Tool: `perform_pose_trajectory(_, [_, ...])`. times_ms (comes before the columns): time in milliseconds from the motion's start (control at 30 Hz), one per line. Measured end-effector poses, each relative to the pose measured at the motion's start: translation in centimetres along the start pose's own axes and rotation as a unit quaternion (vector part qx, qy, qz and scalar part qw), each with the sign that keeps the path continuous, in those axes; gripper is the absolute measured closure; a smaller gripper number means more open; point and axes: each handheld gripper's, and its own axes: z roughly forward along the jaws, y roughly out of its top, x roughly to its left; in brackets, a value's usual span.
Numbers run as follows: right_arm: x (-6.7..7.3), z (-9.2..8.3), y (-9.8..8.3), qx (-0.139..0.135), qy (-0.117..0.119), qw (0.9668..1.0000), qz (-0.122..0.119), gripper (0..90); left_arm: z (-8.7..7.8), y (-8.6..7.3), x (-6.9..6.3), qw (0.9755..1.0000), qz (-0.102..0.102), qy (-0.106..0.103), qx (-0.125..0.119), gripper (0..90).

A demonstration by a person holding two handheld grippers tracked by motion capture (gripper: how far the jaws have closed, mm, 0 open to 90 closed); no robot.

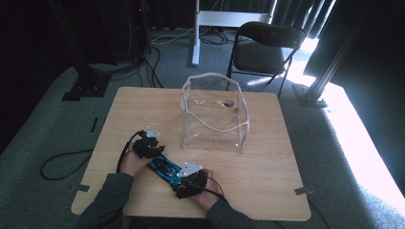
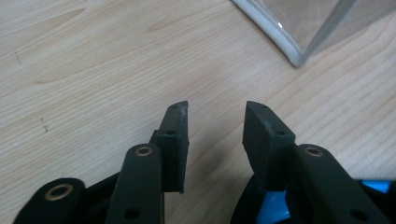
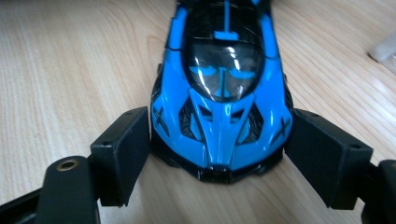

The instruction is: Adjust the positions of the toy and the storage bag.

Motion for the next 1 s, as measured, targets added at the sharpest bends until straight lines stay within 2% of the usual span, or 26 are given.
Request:
perform_pose_trajectory(67, [-0.5, -0.1, -0.1, 0.002, -0.002, 1.0, 0.008, 22.0, -0.1, -0.1, -0.1, 0.9999, 0.006, -0.014, 0.003, 62.7])
perform_pose_trajectory(100, [-0.8, -0.2, -0.2, 0.002, -0.006, 0.9999, 0.009, 22.6, 0.0, -0.3, -0.4, 0.9994, 0.018, -0.025, 0.013, 62.4])
perform_pose_trajectory(133, [-0.9, -0.3, -0.2, 0.002, -0.012, 0.9999, 0.009, 22.7, 0.0, -0.4, -0.7, 0.9994, 0.024, -0.023, 0.011, 63.2])
perform_pose_trajectory(200, [-1.2, -0.4, -0.2, 0.003, -0.016, 0.9999, 0.005, 22.8, 0.1, -0.5, -0.8, 0.9996, 0.019, -0.018, 0.009, 63.5])
perform_pose_trajectory(267, [-1.2, -0.4, -0.2, 0.003, -0.022, 0.9997, -0.004, 23.1, 0.1, -0.6, -0.5, 0.9996, 0.008, -0.026, 0.009, 63.5])
perform_pose_trajectory(433, [-1.6, -0.5, -0.1, 0.008, -0.052, 0.9985, -0.012, 25.6, -0.5, -1.2, 0.2, 0.9996, -0.016, -0.025, 0.005, 65.4])
perform_pose_trajectory(500, [-2.2, -0.4, -0.2, 0.009, -0.065, 0.9978, 0.004, 30.5, -0.8, -1.5, 0.5, 0.9995, -0.022, -0.018, 0.011, 67.4])
perform_pose_trajectory(567, [-2.8, -0.4, -0.1, 0.011, -0.083, 0.9963, 0.02, 32.8, -1.0, -1.8, 0.8, 0.9993, -0.03, -0.021, 0.01, 68.3])
perform_pose_trajectory(633, [-3.6, -0.2, 0.0, 0.014, -0.08, 0.9957, 0.044, 32.8, -1.1, -2.1, 1.0, 0.999, -0.036, -0.023, 0.009, 68.4])
perform_pose_trajectory(767, [-3.8, 0.3, 0.5, 0.015, -0.093, 0.9944, 0.049, 38.9, -1.2, -2.7, 1.1, 0.9989, -0.04, -0.016, 0.017, 70.9])
perform_pose_trajectory(867, [-3.8, 0.9, 1.1, 0.014, -0.101, 0.9932, 0.058, 46.8, -1.3, -3.6, 1.4, 0.9983, -0.054, -0.016, 0.017, 70.9])
perform_pose_trajectory(1000, [-3.8, 1.7, 1.7, 0.005, -0.084, 0.9942, 0.066, 55.1, -1.7, -4.8, 1.8, 0.9973, -0.072, -0.011, 0.001, 66.7])
